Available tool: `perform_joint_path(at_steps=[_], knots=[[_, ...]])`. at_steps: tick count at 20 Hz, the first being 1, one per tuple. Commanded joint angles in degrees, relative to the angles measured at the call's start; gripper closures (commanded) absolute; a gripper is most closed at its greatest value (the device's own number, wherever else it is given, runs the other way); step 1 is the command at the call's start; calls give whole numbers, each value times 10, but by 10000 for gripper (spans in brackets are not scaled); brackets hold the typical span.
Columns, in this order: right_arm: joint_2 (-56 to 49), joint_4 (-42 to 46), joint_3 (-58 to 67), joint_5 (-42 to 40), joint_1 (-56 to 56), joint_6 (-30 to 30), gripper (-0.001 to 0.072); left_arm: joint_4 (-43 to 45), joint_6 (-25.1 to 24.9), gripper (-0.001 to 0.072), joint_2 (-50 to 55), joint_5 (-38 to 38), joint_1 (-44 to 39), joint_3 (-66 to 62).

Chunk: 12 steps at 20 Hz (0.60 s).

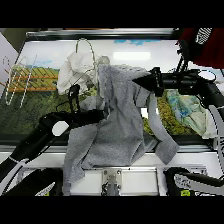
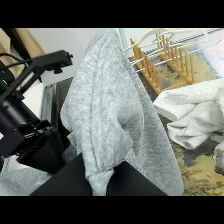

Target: Fold the clothes and pants, and hang the long-sleeved shirts on hangers.

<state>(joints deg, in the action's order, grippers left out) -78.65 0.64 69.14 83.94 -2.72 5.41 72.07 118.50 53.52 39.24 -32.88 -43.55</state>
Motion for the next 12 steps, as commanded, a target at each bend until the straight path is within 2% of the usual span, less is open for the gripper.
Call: perform_joint_path(at_steps=[1,6,12], knots=[[19,-1,1,-2,0,37,703,4,-25,694,-21,30,58,0],[39,-41,1,-2,1,67,703,-3,-63,695,-69,75,159,0],[43,-68,1,3,2,103,704,-1,-84,694,-70,91,191,0]])
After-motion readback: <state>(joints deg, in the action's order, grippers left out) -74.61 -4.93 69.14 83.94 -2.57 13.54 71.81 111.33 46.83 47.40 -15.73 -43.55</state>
